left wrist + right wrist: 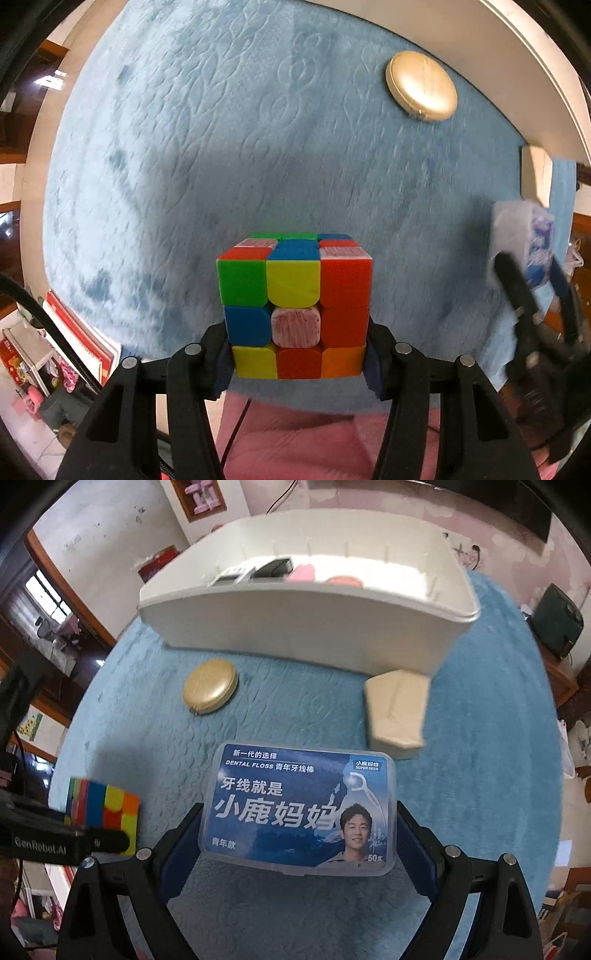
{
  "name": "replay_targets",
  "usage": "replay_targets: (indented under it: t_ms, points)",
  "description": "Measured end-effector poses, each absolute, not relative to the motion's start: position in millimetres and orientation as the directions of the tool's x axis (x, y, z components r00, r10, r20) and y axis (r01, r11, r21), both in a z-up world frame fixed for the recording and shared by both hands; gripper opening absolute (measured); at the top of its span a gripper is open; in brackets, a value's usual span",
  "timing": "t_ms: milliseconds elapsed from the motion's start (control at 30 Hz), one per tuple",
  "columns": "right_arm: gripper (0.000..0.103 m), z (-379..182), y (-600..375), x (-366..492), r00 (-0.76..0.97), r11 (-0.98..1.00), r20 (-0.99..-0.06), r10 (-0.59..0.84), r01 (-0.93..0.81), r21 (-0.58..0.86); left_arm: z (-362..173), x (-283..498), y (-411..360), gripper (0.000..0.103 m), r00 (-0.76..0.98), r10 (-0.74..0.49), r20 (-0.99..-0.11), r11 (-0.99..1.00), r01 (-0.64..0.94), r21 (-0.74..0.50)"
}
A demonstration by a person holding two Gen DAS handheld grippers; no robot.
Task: Organize rigid objects
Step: 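Lift and carry the floss box and Rubik's cube over the tray with both tools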
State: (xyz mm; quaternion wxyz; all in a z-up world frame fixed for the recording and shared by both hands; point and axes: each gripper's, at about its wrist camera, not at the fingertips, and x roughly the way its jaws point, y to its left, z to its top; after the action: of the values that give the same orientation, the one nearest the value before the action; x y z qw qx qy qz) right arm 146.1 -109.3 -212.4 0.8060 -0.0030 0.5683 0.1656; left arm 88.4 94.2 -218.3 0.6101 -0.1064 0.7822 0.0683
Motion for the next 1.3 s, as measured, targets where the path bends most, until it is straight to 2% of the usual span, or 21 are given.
replay_targets:
  t_ms: [267, 500, 1033, 1300]
  points:
    - [0.094, -189, -125, 141, 0.340, 0.950, -0.904, 0.260, -0.260, 0.175, -190, 64, 111, 0.059, -0.242, -0.031, -0.970, 0.991, -0.132, 0.001]
    - [0.094, -153, -131, 145, 0.427, 0.954, -0.870, 0.249, -0.261, 0.145, -158, 87, 100, 0.059, -0.178, 0.012, -0.984, 1.000, -0.009, 0.014]
    - [0.095, -89, -133, 188, 0.614, 0.973, -0.760, 0.211, -0.203, 0.107, -83, 190, 77, 0.059, 0.063, 0.022, -0.998, 0.985, 0.167, 0.032]
    - [0.095, -89, -122, 212, 0.677, 0.982, -0.714, 0.178, -0.165, 0.088, -76, 236, 85, 0.059, 0.157, -0.043, -0.987, 0.988, 0.151, -0.019]
